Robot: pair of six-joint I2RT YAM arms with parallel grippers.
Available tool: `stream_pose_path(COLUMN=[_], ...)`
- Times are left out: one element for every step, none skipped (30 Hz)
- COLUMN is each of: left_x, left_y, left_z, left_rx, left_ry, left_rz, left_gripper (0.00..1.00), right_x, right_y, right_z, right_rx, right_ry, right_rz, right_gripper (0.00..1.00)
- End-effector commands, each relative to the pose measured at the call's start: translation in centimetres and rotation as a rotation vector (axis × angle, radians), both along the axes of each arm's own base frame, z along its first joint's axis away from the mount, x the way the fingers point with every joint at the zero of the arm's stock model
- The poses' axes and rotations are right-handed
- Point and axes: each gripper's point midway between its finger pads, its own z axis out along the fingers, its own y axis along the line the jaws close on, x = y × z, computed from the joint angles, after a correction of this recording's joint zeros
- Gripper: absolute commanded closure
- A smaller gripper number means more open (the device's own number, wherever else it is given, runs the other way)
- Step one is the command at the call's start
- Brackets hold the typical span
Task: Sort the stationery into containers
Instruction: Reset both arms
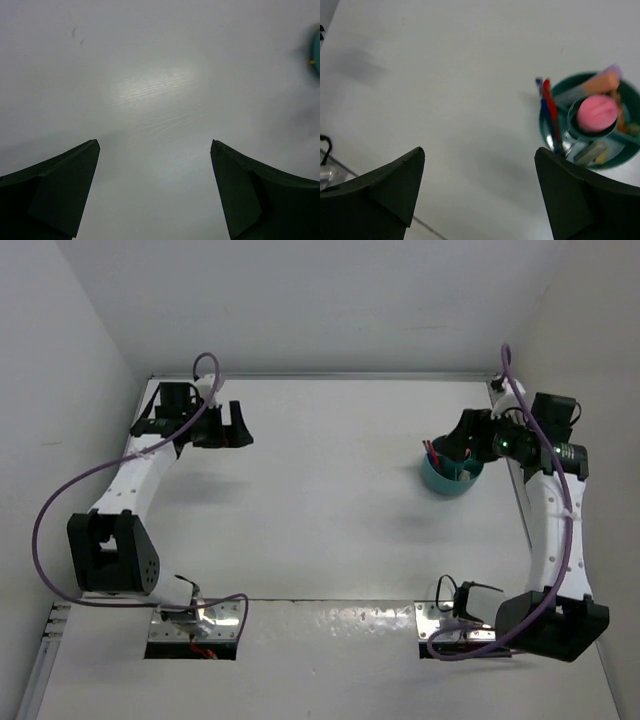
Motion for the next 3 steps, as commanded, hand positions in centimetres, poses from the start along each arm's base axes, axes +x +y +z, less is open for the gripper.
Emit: stream_pose_path(left_x=[-0.57, -0.85, -0.93], left_y=[3.93, 4.43, 4.78], left_z=[0.18, 0.6, 0.78], left_rx=[0.116, 0.124, 0.132], left_ry=[-0.046, -0.061, -0.068], left_rz=[0.095, 0.108, 0.112], left_gripper=[0.0, 0.0, 0.0], right_x=[-2.9, -3.17, -3.2], right_y=[0.59, 0.78, 0.86], right_z=[-2.61, -2.88, -2.97], right_rx=[-0.028, -0.033, -0.034], right_ry=[0.125, 0.128, 0.13], right_rz=[-0.01, -0.009, -0.009], right_gripper=[0.1, 0.1, 0.1])
